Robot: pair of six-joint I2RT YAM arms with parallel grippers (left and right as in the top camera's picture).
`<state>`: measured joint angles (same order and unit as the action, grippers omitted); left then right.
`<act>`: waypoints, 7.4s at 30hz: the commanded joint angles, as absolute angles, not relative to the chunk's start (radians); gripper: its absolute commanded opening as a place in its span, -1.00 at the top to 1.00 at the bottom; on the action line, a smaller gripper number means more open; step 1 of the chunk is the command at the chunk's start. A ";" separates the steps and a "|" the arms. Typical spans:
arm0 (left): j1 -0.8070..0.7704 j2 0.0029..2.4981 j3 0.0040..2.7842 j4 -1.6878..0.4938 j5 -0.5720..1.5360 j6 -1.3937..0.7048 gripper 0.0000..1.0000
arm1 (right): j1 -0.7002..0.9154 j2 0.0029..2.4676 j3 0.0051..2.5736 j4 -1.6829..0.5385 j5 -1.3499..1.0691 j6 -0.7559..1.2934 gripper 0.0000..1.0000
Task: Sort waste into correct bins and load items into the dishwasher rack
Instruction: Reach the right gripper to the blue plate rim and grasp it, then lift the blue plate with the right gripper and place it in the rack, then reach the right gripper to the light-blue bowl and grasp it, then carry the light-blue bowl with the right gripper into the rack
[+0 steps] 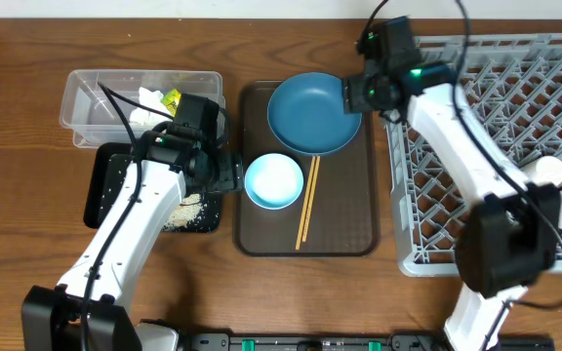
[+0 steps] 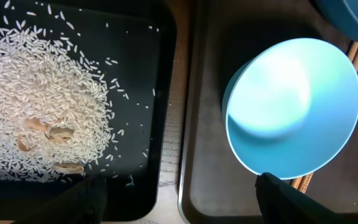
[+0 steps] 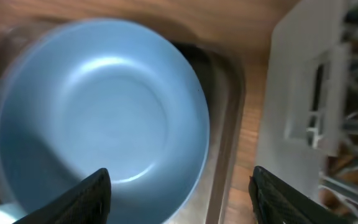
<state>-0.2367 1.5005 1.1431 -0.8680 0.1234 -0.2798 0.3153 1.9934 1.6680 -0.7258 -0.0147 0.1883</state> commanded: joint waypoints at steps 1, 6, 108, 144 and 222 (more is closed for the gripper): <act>-0.237 1.491 1.150 -0.874 0.104 -0.271 -0.59 | 0.340 2.059 1.673 -0.719 0.071 0.276 -0.39; -0.237 1.491 1.150 -0.874 0.104 -0.271 -0.60 | 0.340 2.137 1.673 -0.705 0.089 0.348 -0.29; -0.237 1.491 1.150 -0.874 0.104 -0.271 -0.61 | -0.352 2.014 1.705 -0.173 0.797 -0.805 0.79; -0.229 1.491 1.150 -0.918 0.055 -0.271 -0.61 | -0.086 1.660 1.704 -0.898 -0.272 -0.034 -0.12; -0.160 1.491 1.150 -0.956 0.056 -0.289 -0.62 | -0.078 2.002 1.733 -0.413 1.002 -0.690 0.98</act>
<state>-0.1642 1.5005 1.1431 -0.9543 0.0708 -0.2874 -0.0647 1.9736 1.7378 -0.4294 0.9035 -0.6701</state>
